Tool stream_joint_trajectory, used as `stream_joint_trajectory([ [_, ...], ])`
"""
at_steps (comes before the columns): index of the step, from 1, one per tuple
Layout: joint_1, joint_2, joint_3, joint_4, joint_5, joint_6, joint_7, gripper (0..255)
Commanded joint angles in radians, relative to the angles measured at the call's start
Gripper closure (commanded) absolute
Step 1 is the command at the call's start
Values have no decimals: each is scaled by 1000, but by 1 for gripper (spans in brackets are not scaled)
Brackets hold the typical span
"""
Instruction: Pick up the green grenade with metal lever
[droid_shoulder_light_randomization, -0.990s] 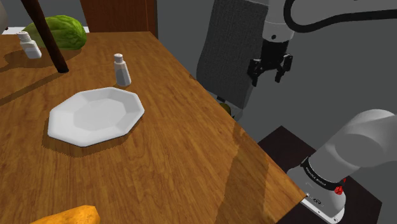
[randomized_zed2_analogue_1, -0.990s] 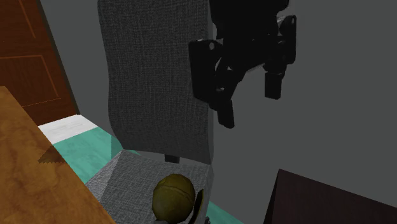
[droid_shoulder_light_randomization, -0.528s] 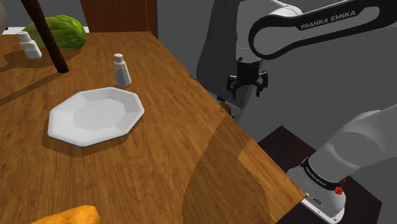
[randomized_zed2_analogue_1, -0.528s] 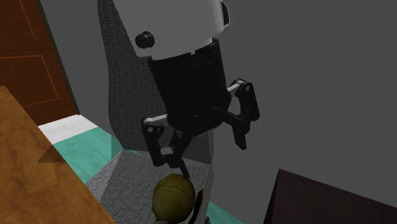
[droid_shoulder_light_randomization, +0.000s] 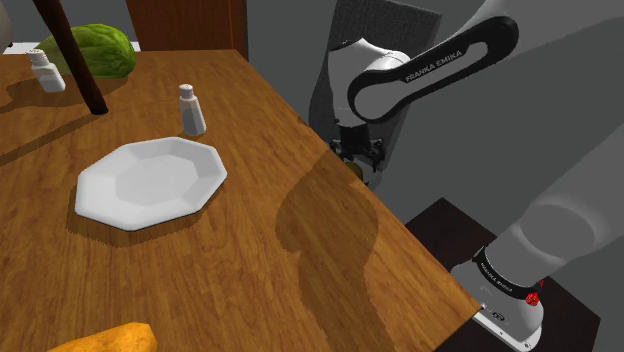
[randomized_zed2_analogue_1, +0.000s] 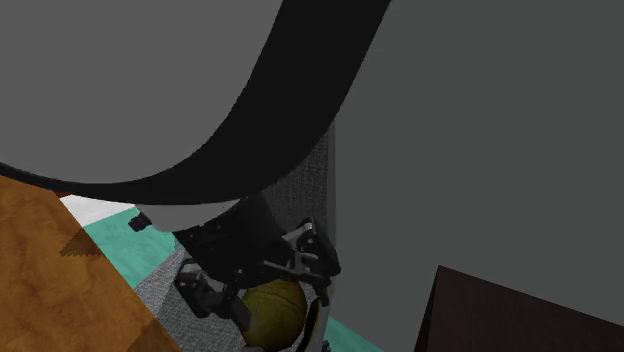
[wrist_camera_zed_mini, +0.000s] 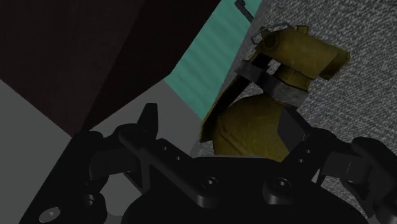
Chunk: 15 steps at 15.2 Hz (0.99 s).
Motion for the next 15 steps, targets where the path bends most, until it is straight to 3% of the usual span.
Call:
stream_joint_trajectory([
  [1,-1,101,-3,43,-54,21,111,0],
  [6,37,329,-57,175,-157,40,333,0],
  [15,57,412,-85,173,-203,113,370,0],
])
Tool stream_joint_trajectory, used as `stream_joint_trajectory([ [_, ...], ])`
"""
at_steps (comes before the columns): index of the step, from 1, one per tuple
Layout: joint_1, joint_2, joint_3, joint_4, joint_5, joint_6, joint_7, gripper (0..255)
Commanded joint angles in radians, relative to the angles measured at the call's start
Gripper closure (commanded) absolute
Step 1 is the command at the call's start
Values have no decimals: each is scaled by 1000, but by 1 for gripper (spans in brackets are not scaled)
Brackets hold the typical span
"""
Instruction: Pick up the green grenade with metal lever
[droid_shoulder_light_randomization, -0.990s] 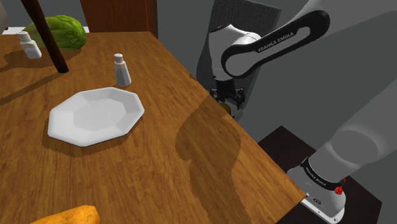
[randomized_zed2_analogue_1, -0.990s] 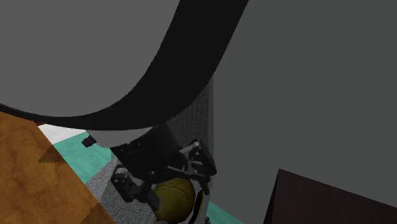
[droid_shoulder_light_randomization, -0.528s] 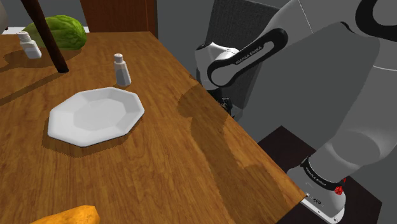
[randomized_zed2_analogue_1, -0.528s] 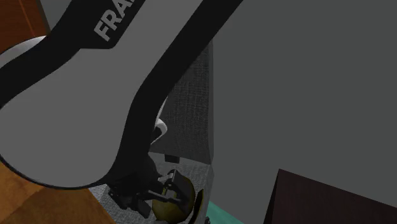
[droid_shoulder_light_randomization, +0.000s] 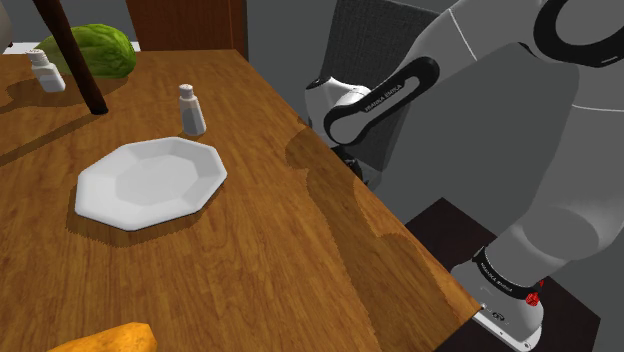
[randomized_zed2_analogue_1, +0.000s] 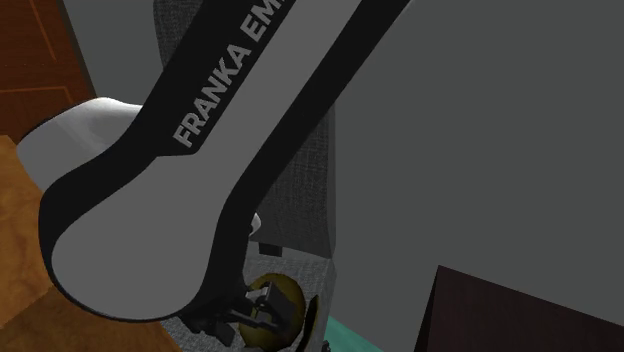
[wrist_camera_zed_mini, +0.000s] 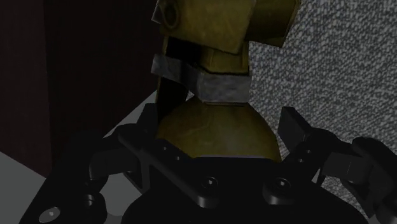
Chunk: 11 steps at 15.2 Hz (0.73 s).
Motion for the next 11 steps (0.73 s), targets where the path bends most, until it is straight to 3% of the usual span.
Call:
stream_joint_trajectory([
  [1,7,27,3,-6,-1,0,-2,255],
  [5,11,63,-7,23,-17,4,1,255],
  [11,9,18,6,-9,5,-4,-2,255],
])
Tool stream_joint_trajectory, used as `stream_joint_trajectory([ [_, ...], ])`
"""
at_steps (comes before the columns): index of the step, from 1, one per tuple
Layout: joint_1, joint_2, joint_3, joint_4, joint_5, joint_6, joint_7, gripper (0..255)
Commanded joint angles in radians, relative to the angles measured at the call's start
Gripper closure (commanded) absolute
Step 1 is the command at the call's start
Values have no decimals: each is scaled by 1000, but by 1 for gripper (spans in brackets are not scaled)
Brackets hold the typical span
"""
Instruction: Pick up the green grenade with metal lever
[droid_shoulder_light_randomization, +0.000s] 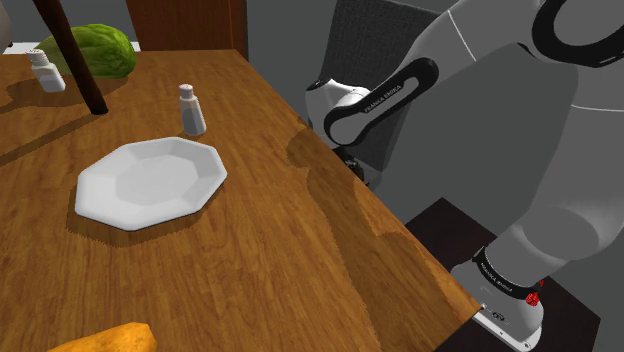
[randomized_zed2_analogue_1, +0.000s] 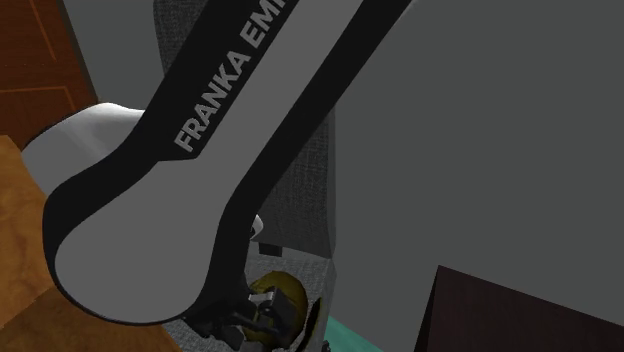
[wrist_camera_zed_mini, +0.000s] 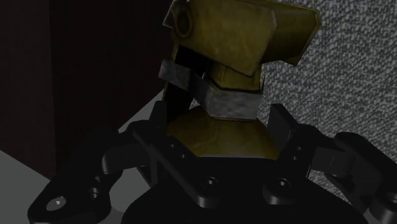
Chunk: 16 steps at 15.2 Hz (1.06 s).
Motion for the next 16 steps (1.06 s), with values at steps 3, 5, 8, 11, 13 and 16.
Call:
stream_joint_trajectory([
  [3,3,-20,15,-6,17,-25,-17,255],
  [5,0,-42,21,-5,30,-45,-27,255],
  [8,-5,-74,28,-2,48,-75,-42,255],
  [11,-10,-105,35,3,66,-106,-57,255],
  [13,-13,-125,39,8,78,-127,-67,255],
  [16,-14,-136,41,11,84,-140,-72,255],
])
